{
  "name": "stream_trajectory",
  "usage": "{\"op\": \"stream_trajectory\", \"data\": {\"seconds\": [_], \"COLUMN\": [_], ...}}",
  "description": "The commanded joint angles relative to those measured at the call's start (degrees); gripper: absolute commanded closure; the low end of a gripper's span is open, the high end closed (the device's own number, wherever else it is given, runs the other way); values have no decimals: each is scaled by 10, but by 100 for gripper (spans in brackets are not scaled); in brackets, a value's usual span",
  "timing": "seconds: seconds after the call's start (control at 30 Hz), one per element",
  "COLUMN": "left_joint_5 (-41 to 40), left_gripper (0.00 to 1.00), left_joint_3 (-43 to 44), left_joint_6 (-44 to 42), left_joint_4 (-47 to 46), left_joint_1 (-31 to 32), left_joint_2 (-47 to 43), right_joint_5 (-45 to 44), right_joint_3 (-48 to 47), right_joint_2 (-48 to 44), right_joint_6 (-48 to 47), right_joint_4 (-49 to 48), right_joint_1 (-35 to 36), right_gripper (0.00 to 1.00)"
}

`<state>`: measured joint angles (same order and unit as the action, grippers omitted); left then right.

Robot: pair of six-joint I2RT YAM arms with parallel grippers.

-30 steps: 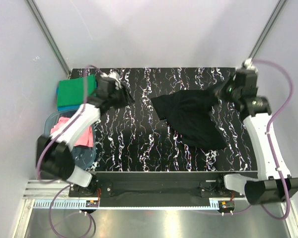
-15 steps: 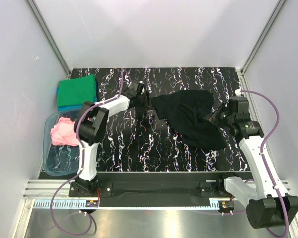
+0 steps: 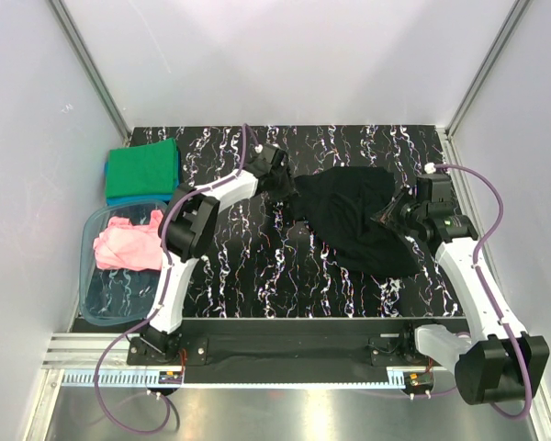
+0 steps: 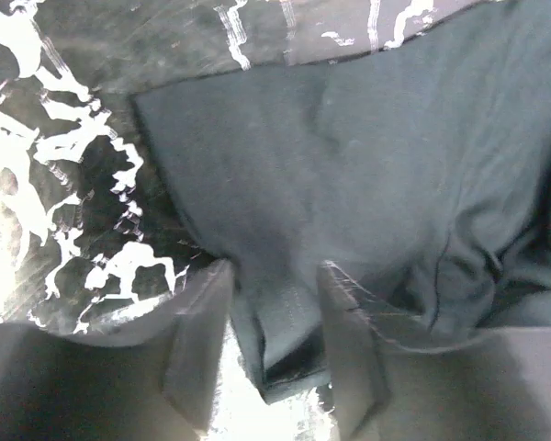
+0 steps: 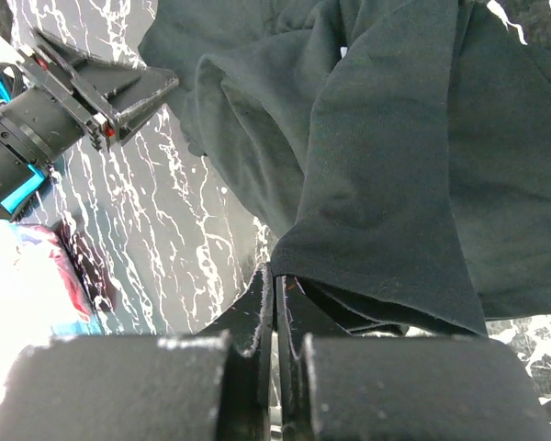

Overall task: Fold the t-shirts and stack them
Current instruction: Flatten the tshirt out

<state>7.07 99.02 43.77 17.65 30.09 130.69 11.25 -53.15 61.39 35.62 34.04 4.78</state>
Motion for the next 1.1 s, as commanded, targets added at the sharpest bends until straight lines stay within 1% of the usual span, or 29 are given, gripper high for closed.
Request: {"op": "stream_trajectory", "data": {"seconds": [0.0, 0.07, 0.1, 0.13, 0.2, 0.23, 0.27, 0.33, 0.37, 0.4, 0.43, 0.47, 0.53, 0.57, 0.6, 0.63, 0.67, 0.7, 0.73, 0.77, 0.8, 0.83, 0.87, 0.9, 0.93, 0.97, 1.0, 1.03, 1.07], "left_joint_5": [-22, 11, 19, 26, 29, 26, 18, 11, 10, 9, 14, 15, 26, 32, 38, 51, 58, 62, 65, 65, 64, 51, 47, 48, 64, 77, 86, 98, 103], "left_gripper": [71, 92, 100, 100, 100, 100, 100, 100, 100, 100, 100, 100, 100, 100, 100, 100, 100, 100, 100, 100, 100, 100, 100, 100, 100, 100, 100, 100, 100], "left_joint_3": [0, -6, 0, 10, 51, 63, 76, 126, 149, 201, 225, 244, 275, 274, 269, 242, 222, 198, 138, 107, 67, 31, -56, -100, -144, -242, -284, -331, -403], "left_joint_6": [5, 6, 13, 12, -3, -11, -19, -38, -44, -46, -49, -57, -63, -67, -69, -71, -78, -84, -90, -103, -108, -112, -114, -113, -109, -100, -94, -90, -90], "left_joint_4": [42, 14, 15, 23, 64, 84, 91, 117, 130, 146, 171, 181, 195, 198, 201, 201, 200, 197, 192, 189, 188, 185, 179, 169, 145, 129, 116, 98, 92], "left_joint_1": [3, 2, 2, -3, -13, -26, -34, -65, -77, -89, -112, -121, -147, -155, -161, -170, -172, -173, -173, -173, -173, -173, -173, -173, -172, -172, -168, -166, -162], "left_joint_2": [20, 12, 0, -10, -39, -81, -110, -175, -191, -204, -227, -236, -257, -280, -292, -303, -334, -349, -368, -387, -429, -452, -474, -521, -542, -565, -583, -616, -627], "right_joint_5": [-13, -34, -42, -47, -69, -89, -104, -141, -177, -195, -231, -249, -264, -266, -267, -265, -267, -270, -278, -284, -291, -312, -315, -312, -295, -291, -290, -276, -269], "right_joint_3": [-28, -41, -49, -59, -114, -140, -205, -287, -384, -432, -477, -559, -647, -723, -751, -774, -793, -790, -779, -735, -705, -672, -594, -545, -491, -380, -323, -271, -178], "right_joint_2": [0, 6, 15, 20, 43, 56, 69, 120, 141, 179, 196, 213, 267, 282, 304, 309, 311, 303, 294, 282, 252, 235, 216, 174, 148, 125, 78, 56, 38], "right_joint_6": [-16, -4, 13, 23, 40, 43, 39, 9, -4, -34, -48, -58, -72, -77, -88, -93, -98, -102, -103, -104, -97, -87, -75, -55, -46, -32, -1, 12, 22], "right_joint_4": [-30, -33, -34, -35, -34, -34, -32, -8, 21, 35, 44, 61, 93, 122, 133, 143, 160, 168, 174, 188, 197, 209, 231, 233, 229, 222, 218, 211, 201], "right_joint_1": [2, 2, 2, 1, 2, 2, 2, 1, 1, -2, -4, -7, -23, -27, -28, -27, -28, -28, -28, -28, -28, -28, -28, -28, -28, -28, -28, -28, -28], "right_gripper": [100, 100, 100, 100, 100, 100, 100, 100, 100, 100, 100, 100, 100, 100, 100, 100, 100, 100, 100, 100, 100, 100, 100, 100, 100, 100, 100, 100, 100]}}
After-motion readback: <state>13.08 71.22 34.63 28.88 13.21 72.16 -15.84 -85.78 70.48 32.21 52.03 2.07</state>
